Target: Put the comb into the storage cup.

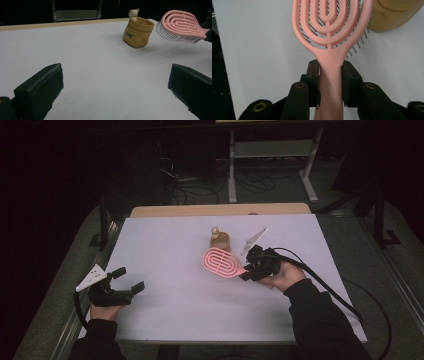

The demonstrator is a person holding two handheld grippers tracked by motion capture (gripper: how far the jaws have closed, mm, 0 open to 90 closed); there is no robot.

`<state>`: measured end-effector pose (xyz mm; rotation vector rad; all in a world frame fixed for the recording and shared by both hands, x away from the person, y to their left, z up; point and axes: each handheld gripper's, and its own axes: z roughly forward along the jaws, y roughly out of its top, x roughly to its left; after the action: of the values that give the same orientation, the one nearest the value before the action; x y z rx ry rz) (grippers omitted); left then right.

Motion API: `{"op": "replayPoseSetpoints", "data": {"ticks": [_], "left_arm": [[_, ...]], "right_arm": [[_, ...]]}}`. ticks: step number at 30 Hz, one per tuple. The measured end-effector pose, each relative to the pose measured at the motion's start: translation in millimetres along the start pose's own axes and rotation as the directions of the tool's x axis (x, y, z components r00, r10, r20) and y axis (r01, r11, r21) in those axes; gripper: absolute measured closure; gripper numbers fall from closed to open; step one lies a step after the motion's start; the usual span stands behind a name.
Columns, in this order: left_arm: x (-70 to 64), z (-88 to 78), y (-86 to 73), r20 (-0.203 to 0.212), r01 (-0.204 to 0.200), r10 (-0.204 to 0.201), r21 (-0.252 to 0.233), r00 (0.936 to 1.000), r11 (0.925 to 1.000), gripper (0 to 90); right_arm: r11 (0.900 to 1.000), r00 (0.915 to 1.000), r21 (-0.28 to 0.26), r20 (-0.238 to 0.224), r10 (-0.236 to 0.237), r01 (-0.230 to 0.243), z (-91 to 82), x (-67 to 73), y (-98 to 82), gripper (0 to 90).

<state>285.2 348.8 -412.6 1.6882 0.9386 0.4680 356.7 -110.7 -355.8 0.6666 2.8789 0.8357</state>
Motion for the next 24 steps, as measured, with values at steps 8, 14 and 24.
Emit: {"op": "replayPoseSetpoints", "data": {"ticks": [8,14,24], "left_arm": [[1.6,3.9,1.5,-0.016,-0.013,0.013,0.010,0.9998,0.9999,0.0],[-1.1,6.6,8.0,-0.010,-0.035,0.035,0.016,0.9993,0.9993,0.0],[-5.7,8.6,19.3,0.024,-0.044,0.043,0.022,0.9988,0.9988,0.0]], "right_arm": [[1.000,0.9997,-0.019,0.011,-0.020,0.021,-12.1,-2.7,8.8,69.9],[0.998,0.9992,-0.053,0.022,-0.034,0.035,-21.7,-4.9,20.6,69.9],[0.993,0.9970,-0.099,0.039,-0.066,0.070,-42.9,-2.7,41.4,70.0]]}}
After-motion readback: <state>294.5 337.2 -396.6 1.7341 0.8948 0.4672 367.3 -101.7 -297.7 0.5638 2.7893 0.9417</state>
